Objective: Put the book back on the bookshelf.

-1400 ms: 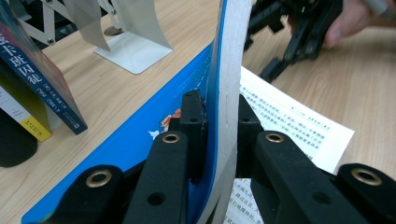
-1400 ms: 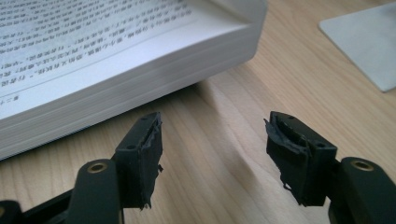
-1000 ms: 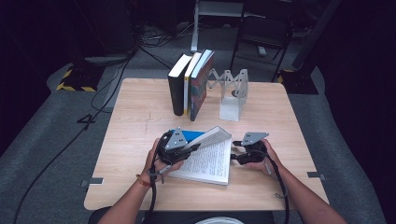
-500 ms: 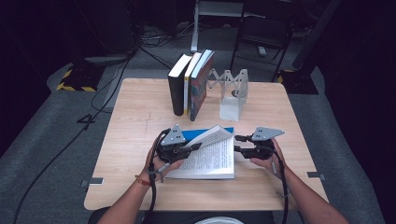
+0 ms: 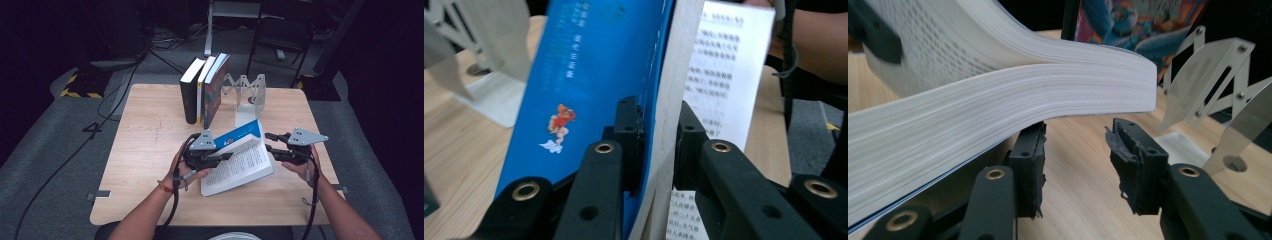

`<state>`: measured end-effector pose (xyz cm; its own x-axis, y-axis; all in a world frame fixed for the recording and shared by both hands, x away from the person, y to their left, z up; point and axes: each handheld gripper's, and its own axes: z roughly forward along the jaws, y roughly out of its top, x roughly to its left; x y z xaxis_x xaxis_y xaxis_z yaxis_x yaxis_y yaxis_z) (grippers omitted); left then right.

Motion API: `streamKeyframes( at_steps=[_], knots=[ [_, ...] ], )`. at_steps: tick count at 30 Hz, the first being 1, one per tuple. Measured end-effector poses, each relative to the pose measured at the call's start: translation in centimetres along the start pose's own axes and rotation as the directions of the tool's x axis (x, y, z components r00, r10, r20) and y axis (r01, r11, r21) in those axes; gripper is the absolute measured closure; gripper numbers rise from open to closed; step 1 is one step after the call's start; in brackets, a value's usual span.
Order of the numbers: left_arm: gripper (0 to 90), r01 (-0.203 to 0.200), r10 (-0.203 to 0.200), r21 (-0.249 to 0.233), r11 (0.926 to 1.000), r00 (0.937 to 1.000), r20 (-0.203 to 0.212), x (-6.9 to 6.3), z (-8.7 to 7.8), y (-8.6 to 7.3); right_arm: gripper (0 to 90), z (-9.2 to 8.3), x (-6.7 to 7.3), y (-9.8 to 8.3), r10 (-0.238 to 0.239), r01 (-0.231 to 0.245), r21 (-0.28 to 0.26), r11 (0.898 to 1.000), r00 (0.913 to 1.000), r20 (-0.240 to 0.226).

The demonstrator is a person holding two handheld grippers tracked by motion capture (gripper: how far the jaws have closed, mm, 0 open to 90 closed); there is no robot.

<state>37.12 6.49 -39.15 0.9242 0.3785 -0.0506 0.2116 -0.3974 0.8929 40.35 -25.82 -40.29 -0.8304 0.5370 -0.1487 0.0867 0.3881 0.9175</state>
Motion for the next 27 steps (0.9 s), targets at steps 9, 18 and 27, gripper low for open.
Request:
streamKeyframes(
  at_steps=[9,18,27],
  knots=[
    [78.0,-0.019,0.019,-0.067,0.9976,0.9998,-0.006,-0.2,-0.7,-0.4,62.8,-0.9,0.6,2.5,-0.064,0.064,-0.037,0.997,0.9979,0.006],
    [76.7,-0.041,0.034,-0.094,0.9947,0.9964,-0.078,-1.2,-2.9,-2.1,63.1,-0.2,2.6,4.8,-0.099,0.095,-0.078,0.992,0.9942,-0.042],
    [63.0,-0.014,0.007,-0.059,0.9982,0.9929,-0.118,-2.5,-3.5,-3.9,55.3,0.7,4.7,5.7,-0.144,0.138,-0.065,0.988,0.9842,-0.103]
  ],
)
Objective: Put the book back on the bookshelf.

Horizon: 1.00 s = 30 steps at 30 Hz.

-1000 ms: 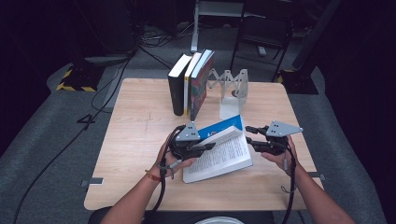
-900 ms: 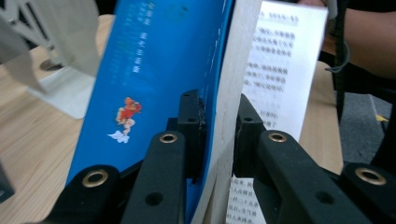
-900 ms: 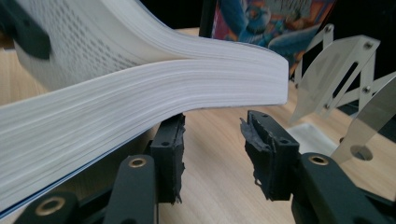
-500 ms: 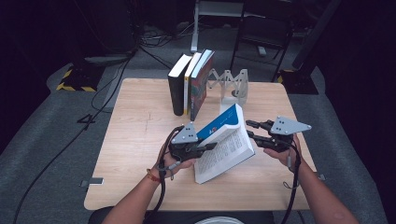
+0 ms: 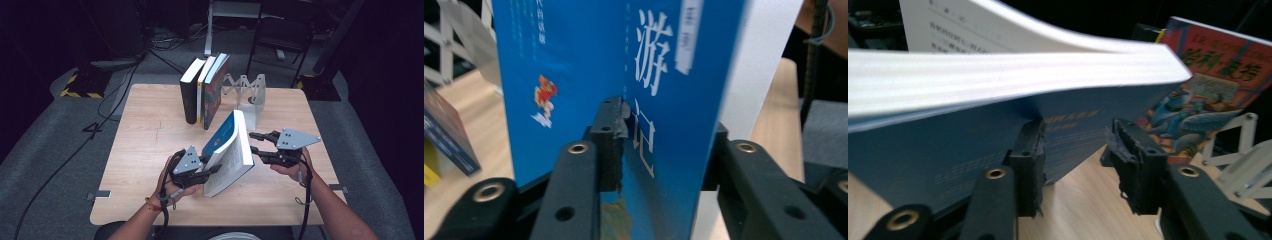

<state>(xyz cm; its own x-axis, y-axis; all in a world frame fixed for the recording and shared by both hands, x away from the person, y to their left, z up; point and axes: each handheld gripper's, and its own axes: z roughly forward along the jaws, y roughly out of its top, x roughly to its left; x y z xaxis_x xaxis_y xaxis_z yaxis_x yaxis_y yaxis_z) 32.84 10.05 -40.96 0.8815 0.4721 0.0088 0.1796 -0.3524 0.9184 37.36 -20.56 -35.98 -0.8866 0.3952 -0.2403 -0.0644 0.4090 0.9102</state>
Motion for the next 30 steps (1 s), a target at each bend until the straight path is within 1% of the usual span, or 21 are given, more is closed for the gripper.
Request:
streamKeyframes(
  at_steps=[1,2,3,4,7,8,9,10,12,13,14,16,17,18,19,22,23,24,26,27,30],
  knots=[
    [62.2,0.0,0.0,0.0,1.0,1.0,0.0,0.0,0.0,0.0,54.4,0.1,0.1,0.1,0.0,0.0,0.007,1.0,0.9999,-0.01],
    [60.8,0.031,-0.031,-0.002,0.9995,0.9995,-0.001,0.2,-0.2,-0.5,52.4,0.4,0.3,0.1,-0.002,0.002,0.007,1.0,0.9997,-0.026],
    [59.5,0.036,-0.036,0.002,0.9994,0.9994,-0.003,0.2,-0.3,-0.7,51.0,0.5,0.4,0.2,0.003,-0.002,0.006,1.0,0.9995,-0.033],
    [57.6,0.046,-0.046,0.002,0.9989,0.9989,-0.006,0.1,-0.3,-0.9,48.3,0.7,0.5,0.2,0.008,-0.007,0.012,1.0,0.9983,-0.057],
    [54.5,0.057,-0.056,0.026,0.9981,0.9984,-0.009,0.2,0.2,-1.4,45.7,1.1,1.0,0.3,0.004,-0.002,0.024,1.0,0.9966,-0.082],
    [56.2,0.057,-0.056,0.026,0.9981,0.9984,-0.009,0.2,0.2,-1.4,45.7,1.1,1.0,0.3,0.004,-0.002,0.024,1.0,0.9966,-0.082],
    [58.5,0.065,-0.065,0.025,0.9976,0.9979,0.003,0.3,0.4,-1.4,45.8,1.5,1.2,0.4,0.009,-0.007,0.02,1.0,0.996,-0.089],
    [60.7,0.061,-0.061,0.021,0.9979,0.9981,0.006,0.4,0.4,-1.4,45.7,1.5,1.1,0.5,0.013,-0.011,0.019,1.0,0.9956,-0.093],
    [67.6,0.063,-0.063,0.005,0.998,0.9979,0.018,0.6,0.4,-1.4,45.7,1.6,1.1,0.4,0.015,-0.013,0.017,1.0,0.9953,-0.096],
    [69.3,0.071,-0.071,-0.003,0.9975,0.9972,0.023,0.7,0.5,-1.4,46.0,1.6,1.1,0.4,0.015,-0.014,0.013,1.0,0.9958,-0.09],
    [70.7,0.067,-0.067,-0.01,0.9977,0.9973,0.031,0.8,0.6,-1.4,47.0,1.5,1.2,0.4,0.015,-0.014,0.01,1.0,0.9961,-0.087],
    [72.4,0.07,-0.069,-0.019,0.9974,0.9961,0.056,1.1,0.9,-1.2,47.1,1.3,1.2,0.3,0.0,0.0,0.01,1.0,0.9969,-0.078],
    [72.9,0.079,-0.077,-0.028,0.9965,0.9945,0.071,1.1,1.3,-1.1,47.0,1.2,1.1,0.2,0.004,-0.004,0.005,1.0,0.997,-0.077],
    [73.0,0.076,-0.073,-0.031,0.9966,0.9941,0.081,1.1,1.6,-1.0,47.6,1.0,1.0,0.0,0.017,-0.018,-0.003,1.0,0.9972,-0.072],
    [72.7,0.076,-0.073,-0.031,0.9966,0.9941,0.081,1.1,1.6,-1.0,48.9,0.7,0.8,-0.1,0.019,-0.02,-0.005,1.0,0.9974,-0.069],
    [72.2,0.073,-0.067,-0.053,0.9959,0.9916,0.111,1.2,3.0,-0.2,50.4,-0.1,0.5,-0.1,0.016,-0.017,-0.005,1.0,0.9988,-0.046],
    [72.0,0.07,-0.063,-0.061,0.9957,0.9912,0.117,1.2,3.5,0.1,50.9,-0.5,0.4,-0.1,0.021,-0.021,-0.008,1.0,0.9989,-0.041],
    [72.0,0.07,-0.063,-0.061,0.9957,0.9912,0.117,1.2,3.5,0.1,50.9,-0.5,0.4,-0.1,0.021,-0.021,-0.008,1.0,0.9989,-0.041],
    [72.1,0.062,-0.052,-0.069,0.9957,0.9898,0.133,1.4,4.3,0.4,50.8,-1.2,0.2,-0.1,0.018,-0.018,0.002,1.0,0.9997,-0.018],
    [72.1,0.053,-0.044,-0.068,0.9963,0.9902,0.133,1.3,4.6,0.6,50.8,-1.5,0.1,-0.2,0.022,-0.022,0.002,1.0,0.9997,-0.011],
    [72.1,0.051,-0.04,-0.076,0.9958,0.9893,0.14,1.4,5.3,0.9,50.8,-2.2,-0.1,-0.4,0.023,-0.023,-0.008,1.0,0.9997,0.005]
  ],
)
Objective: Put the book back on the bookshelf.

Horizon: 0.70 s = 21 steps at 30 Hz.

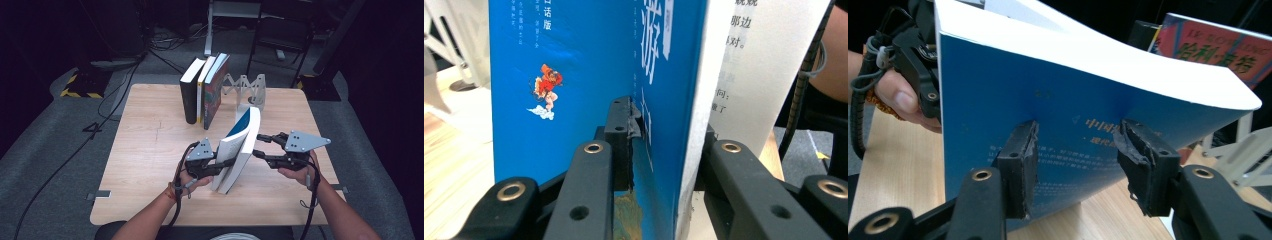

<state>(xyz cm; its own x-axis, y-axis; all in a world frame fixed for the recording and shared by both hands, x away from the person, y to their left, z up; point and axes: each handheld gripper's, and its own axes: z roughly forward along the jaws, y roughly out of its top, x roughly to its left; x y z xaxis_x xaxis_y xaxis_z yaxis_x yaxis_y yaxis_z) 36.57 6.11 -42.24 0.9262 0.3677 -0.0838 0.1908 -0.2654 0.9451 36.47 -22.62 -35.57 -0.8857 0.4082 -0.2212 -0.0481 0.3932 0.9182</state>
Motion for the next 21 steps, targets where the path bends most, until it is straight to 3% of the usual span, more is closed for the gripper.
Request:
streamKeyframes(
  at_steps=[4,10,15,18,21],
  knots=[
    [71.1,-0.014,0.014,0.0,0.9999,0.9999,-0.009,0.1,-0.3,0.0,50.8,-0.2,0.2,0.1,-0.007,0.007,-0.013,1.0,0.9999,0.01],
    [62.7,-0.067,0.07,0.058,0.996,0.9962,-0.05,-0.4,-1.6,-0.1,50.5,0.5,1.3,0.7,-0.027,0.027,-0.024,0.999,0.9996,0.003],
    [53.2,-0.059,0.067,0.102,0.993,0.9949,-0.076,-0.7,-2.8,-0.5,49.7,0.9,1.9,1.1,-0.041,0.041,-0.013,0.999,0.9991,-0.006],
    [48.3,-0.071,0.078,0.161,0.9844,0.9962,-0.039,-1.1,-3.5,-1.1,49.2,1.6,2.4,1.0,-0.051,0.052,0.01,0.999,0.998,-0.037],
    [36.5,-0.09,0.098,0.204,0.9748,0.9946,-0.033,-2.2,-3.4,-1.7,49.2,2.2,2.9,0.9,-0.067,0.068,0.028,0.997,0.9967,-0.047]
  ],
)
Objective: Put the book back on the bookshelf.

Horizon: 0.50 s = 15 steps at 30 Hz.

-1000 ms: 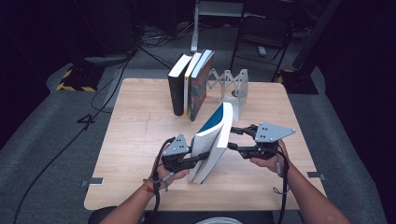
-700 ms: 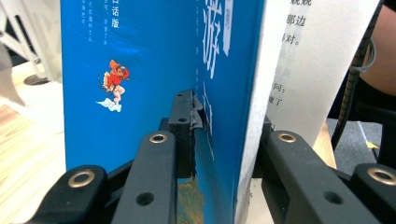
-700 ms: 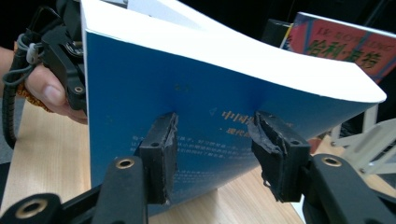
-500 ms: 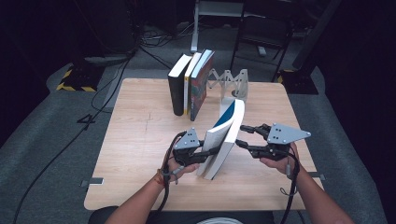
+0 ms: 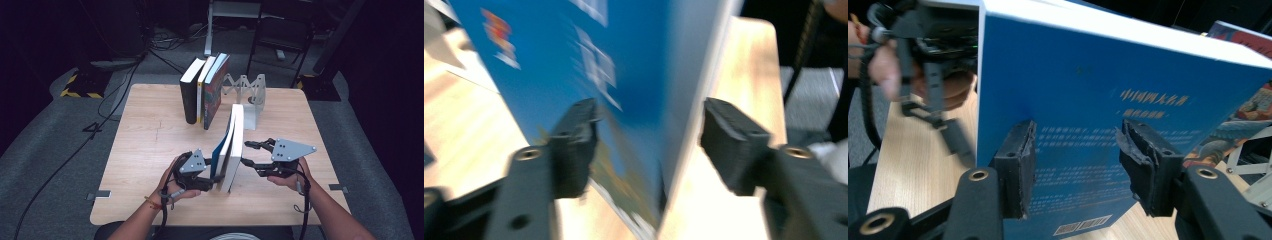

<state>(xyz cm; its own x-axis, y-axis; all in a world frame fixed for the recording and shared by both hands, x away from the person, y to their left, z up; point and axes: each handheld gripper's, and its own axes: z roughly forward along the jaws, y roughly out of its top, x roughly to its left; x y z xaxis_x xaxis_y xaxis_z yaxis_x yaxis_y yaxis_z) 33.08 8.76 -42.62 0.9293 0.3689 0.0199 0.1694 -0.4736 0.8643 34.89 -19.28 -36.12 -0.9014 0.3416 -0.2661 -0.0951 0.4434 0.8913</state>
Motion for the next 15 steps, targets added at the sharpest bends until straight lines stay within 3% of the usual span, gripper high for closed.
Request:
streamKeyframes(
  at_steps=[4,6,8,9,10,12,13,14,15],
  knots=[
    [23.6,0.034,-0.034,0.002,0.9994,0.9994,-0.007,-1.1,0.8,-0.2,49.2,0.4,0.1,-0.2,0.009,-0.009,0.008,1.0,1.0,-0.002],
    [16.7,0.054,-0.053,0.027,0.9982,0.9978,-0.041,-2.3,2.0,-0.1,49.2,1.0,0.4,-0.5,0.01,-0.01,0.022,1.0,0.9999,-0.005],
    [12.4,0.058,-0.053,0.039,0.9976,0.9935,-0.1,-3.0,2.8,0.1,49.3,1.4,0.7,-0.7,0.007,-0.007,0.031,0.999,1.0,-0.004],
    [9.5,0.08,-0.076,0.033,0.9962,0.99,-0.119,-3.2,3.1,0.1,49.2,1.7,0.8,-0.9,0.011,-0.011,0.041,0.999,0.9999,-0.01],
    [9.4,0.08,-0.076,0.033,0.9962,0.99,-0.119,-3.2,3.1,0.1,49.2,1.7,0.8,-0.9,0.011,-0.011,0.041,0.999,0.9999,-0.01],
    [9.9,0.109,-0.106,0.01,0.994,0.9836,-0.146,-3.1,3.3,0.0,48.0,2.0,0.8,-1.3,0.025,-0.024,0.042,0.999,0.9996,-0.015],
    [10.5,0.127,-0.125,0.001,0.9919,0.9744,-0.187,-3.2,3.8,0.1,46.8,2.1,0.6,-1.5,0.039,-0.038,0.041,0.998,0.9991,-0.016],
    [12.1,0.127,-0.125,0.001,0.9919,0.9744,-0.187,-3.2,3.8,0.1,46.8,2.1,0.6,-1.5,0.039,-0.038,0.041,0.998,0.9991,-0.016],
    [12.1,0.136,-0.136,-0.015,0.9906,0.9679,-0.212,-3.2,4.0,0.2,45.8,2.3,0.6,-1.7,0.042,-0.042,0.041,0.998,0.9991,-0.01]
  ],
)
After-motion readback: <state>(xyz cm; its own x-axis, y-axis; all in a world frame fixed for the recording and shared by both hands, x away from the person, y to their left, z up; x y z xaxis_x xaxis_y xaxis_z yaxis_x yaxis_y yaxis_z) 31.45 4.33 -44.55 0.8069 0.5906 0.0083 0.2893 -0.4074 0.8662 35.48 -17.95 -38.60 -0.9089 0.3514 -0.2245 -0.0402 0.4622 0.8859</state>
